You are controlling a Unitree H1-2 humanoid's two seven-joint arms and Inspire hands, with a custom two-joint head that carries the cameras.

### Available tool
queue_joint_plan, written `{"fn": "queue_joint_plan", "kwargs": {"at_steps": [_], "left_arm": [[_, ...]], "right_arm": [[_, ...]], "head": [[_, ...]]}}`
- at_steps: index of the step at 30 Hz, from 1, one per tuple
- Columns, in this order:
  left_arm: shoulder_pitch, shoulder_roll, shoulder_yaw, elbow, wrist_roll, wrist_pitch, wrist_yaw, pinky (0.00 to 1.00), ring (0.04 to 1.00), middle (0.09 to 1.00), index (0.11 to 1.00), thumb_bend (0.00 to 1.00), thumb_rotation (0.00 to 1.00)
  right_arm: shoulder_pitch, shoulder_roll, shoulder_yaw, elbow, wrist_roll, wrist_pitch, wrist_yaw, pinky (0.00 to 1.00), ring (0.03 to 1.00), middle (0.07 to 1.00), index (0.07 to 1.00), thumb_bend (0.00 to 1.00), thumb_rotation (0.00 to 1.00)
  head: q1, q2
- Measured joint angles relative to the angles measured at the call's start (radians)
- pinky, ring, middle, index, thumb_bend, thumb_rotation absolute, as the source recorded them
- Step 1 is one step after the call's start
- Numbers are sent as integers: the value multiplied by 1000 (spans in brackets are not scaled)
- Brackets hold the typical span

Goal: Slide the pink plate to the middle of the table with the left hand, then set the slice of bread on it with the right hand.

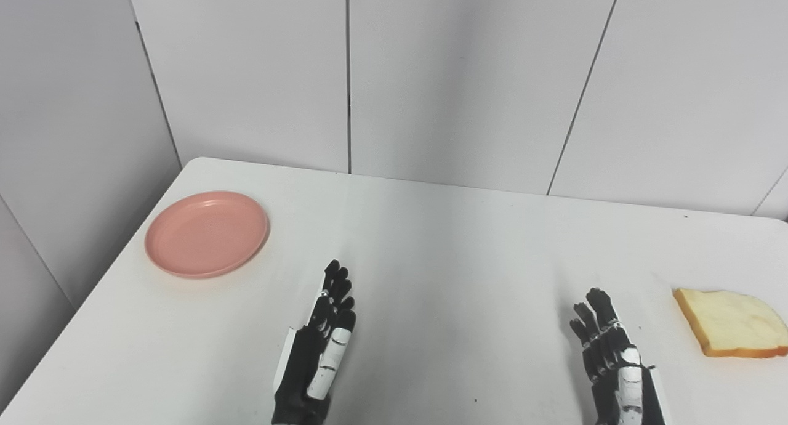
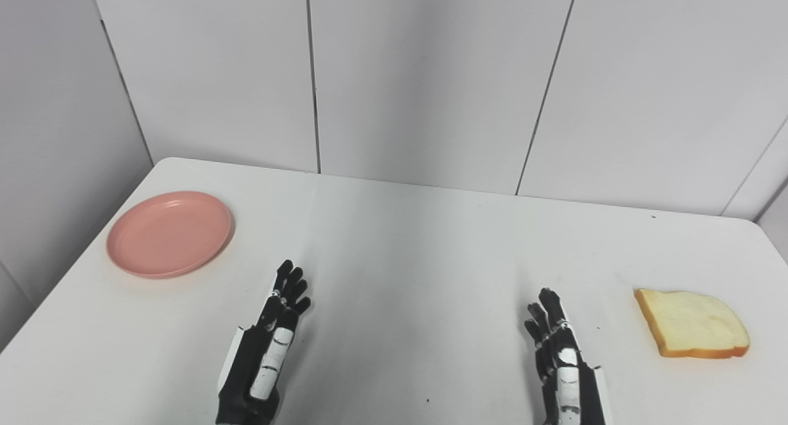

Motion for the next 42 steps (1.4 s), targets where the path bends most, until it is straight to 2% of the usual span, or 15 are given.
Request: {"fn": "queue_joint_plan", "kwargs": {"at_steps": [5,8,11,13,16,21,28,31,35,39,42], "left_arm": [[-19,10,43,-51,-21,82,-1,916,964,984,979,796,819],[-70,45,72,-98,-37,116,-2,929,967,988,975,813,822],[-133,70,103,-112,-66,153,-10,922,946,968,965,896,788],[-186,90,129,-112,-95,188,-16,914,941,959,966,899,777],[-247,124,160,-105,-125,205,-30,864,914,932,959,904,764],[-326,184,224,-89,-208,247,-47,852,898,900,951,864,744],[-445,276,298,-96,-323,369,-67,748,844,867,926,834,808],[-472,314,330,-65,-382,373,-106,683,803,815,883,821,809],[-512,398,383,77,-442,367,-177,647,766,805,899,867,772],[-550,456,422,201,-449,307,-212,655,770,813,897,885,765],[-594,496,441,331,-446,237,-235,686,814,837,895,890,753]], "right_arm": [[0,0,3,-3,1,0,0,958,943,959,930,787,997],[1,0,2,-4,0,0,0,952,940,955,927,767,1000],[1,-1,2,-3,2,0,0,939,935,948,917,779,987],[1,-1,2,-3,7,0,1,944,938,952,919,782,987],[1,-1,2,-3,15,0,1,939,933,951,921,796,980],[1,-2,2,-4,16,0,0,937,933,950,923,779,985],[1,-2,5,-3,17,0,0,937,934,945,921,782,985],[0,-2,6,-3,15,0,0,936,930,940,921,780,987],[0,-2,8,-3,12,0,0,929,927,940,928,786,981],[2,-6,8,-2,14,0,1,921,922,934,928,784,980],[1,-6,8,-2,14,0,1,923,924,929,923,779,979]], "head": [[-9,2],[-9,3],[-3,2],[-3,2],[-3,2],[-8,2],[-11,2],[-17,-2],[-20,0],[-20,-3],[-18,-5]]}}
